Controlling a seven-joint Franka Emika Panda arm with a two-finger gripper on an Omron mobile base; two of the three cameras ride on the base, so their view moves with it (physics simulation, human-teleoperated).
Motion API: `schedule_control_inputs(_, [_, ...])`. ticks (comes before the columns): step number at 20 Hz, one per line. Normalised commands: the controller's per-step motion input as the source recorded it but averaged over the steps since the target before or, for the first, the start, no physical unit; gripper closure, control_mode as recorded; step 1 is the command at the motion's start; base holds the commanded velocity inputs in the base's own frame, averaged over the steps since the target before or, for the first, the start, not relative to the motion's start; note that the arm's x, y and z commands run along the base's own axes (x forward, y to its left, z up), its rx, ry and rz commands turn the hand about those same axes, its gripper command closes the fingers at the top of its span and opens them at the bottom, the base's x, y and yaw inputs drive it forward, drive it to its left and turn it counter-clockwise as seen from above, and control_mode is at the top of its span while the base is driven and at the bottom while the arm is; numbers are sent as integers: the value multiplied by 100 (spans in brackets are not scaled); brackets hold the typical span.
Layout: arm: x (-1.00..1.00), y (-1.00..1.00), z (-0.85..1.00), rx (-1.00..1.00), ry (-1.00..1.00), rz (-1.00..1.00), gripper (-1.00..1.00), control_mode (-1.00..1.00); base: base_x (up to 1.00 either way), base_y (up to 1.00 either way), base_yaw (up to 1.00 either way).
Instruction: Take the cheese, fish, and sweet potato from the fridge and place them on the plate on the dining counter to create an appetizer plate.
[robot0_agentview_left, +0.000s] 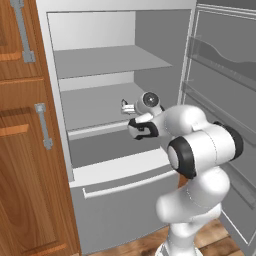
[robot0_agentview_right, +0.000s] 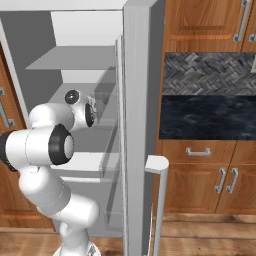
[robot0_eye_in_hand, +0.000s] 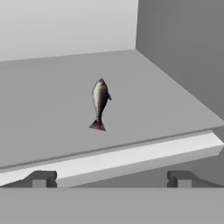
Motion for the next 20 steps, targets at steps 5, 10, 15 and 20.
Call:
schedule_control_inputs(5, [26, 0, -1, 0, -3, -2, -100, -100, 0, 0, 0])
schedule_control_inputs(10, [23, 2, -11, 0, 0, -6, -100, -100, 0, 0, 0])
schedule_control_inputs(15, [13, 4, -15, 0, 0, -9, -100, -100, 0, 0, 0])
schedule_control_inputs(20, [13, 5, -16, 0, 0, -10, -100, -100, 0, 0, 0])
